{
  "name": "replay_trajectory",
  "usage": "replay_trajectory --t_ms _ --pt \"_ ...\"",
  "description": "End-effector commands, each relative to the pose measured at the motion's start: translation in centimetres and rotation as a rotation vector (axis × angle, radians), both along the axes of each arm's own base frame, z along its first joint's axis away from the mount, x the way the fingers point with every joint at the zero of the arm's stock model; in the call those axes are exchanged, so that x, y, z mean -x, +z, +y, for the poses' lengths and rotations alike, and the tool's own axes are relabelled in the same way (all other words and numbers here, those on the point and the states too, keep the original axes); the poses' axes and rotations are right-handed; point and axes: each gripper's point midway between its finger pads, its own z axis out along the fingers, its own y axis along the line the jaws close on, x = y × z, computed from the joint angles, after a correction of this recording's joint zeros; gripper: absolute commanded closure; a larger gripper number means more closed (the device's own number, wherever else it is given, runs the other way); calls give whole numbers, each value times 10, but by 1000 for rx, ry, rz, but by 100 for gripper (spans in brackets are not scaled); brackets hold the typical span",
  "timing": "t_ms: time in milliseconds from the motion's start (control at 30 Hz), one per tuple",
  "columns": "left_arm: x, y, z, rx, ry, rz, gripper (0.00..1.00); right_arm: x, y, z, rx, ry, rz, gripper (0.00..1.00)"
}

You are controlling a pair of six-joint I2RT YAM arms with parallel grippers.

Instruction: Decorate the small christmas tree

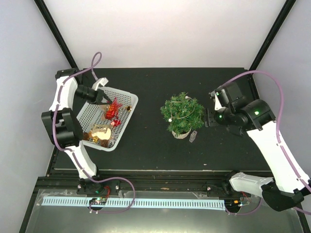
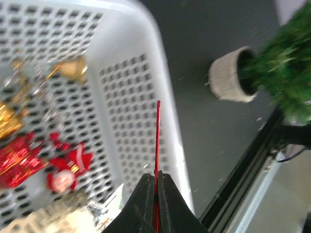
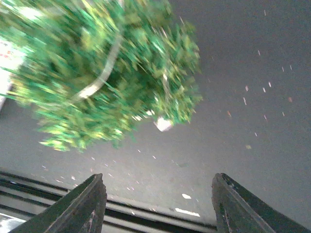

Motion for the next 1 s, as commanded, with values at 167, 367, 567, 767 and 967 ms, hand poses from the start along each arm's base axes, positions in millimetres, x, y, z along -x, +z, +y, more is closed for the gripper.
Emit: replay_trajectory --t_ms 167,367,567,767,967 --pt "14 151 -64 507 -38 -248 98 10 165 70 -548 305 -449 37" --pt "57 190 -128 572 -238 -295 98 -15 170 118 -632 453 -365 39" --pt "102 212 -159 676 -362 -308 98 -52 158 156 -663 505 -284 40" --pt "128 222 -168 703 -413 -324 98 -48 147 181 -688 568 -223 40" --pt "139 219 -176 700 -450 -314 98 -30 146 202 -714 652 -194 41"
